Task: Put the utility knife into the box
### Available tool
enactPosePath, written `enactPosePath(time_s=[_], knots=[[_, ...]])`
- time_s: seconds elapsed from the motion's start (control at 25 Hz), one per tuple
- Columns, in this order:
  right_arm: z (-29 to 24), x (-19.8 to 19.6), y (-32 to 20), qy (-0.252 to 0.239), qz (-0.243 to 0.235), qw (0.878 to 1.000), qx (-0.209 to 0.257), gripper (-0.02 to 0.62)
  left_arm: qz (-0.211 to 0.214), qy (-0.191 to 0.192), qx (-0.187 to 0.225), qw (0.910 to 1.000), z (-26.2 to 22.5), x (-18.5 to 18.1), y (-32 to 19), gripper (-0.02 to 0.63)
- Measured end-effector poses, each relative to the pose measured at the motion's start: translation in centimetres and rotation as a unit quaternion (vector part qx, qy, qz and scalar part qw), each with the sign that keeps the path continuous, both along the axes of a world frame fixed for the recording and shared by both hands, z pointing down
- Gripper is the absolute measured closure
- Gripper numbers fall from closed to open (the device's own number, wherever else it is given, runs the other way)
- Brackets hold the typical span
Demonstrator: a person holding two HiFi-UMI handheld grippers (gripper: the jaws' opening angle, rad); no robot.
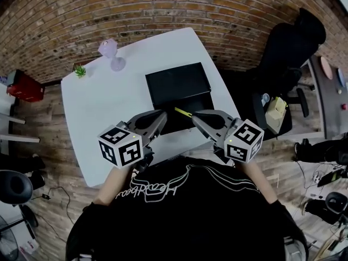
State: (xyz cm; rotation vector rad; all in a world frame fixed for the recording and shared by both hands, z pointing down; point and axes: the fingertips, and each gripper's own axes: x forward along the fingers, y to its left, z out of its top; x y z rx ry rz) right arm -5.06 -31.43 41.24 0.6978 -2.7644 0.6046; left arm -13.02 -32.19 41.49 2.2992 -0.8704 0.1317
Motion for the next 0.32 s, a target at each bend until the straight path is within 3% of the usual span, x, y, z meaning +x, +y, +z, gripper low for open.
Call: enactPosePath(time_s=[0.32], knots=[[-0.54, 0.57, 0.08, 0.008, 0.005, 1.0, 0.002, 0.594, 0.004, -0.006, 0.007, 1.0, -0.5, 0.3, 0.11, 0.574]])
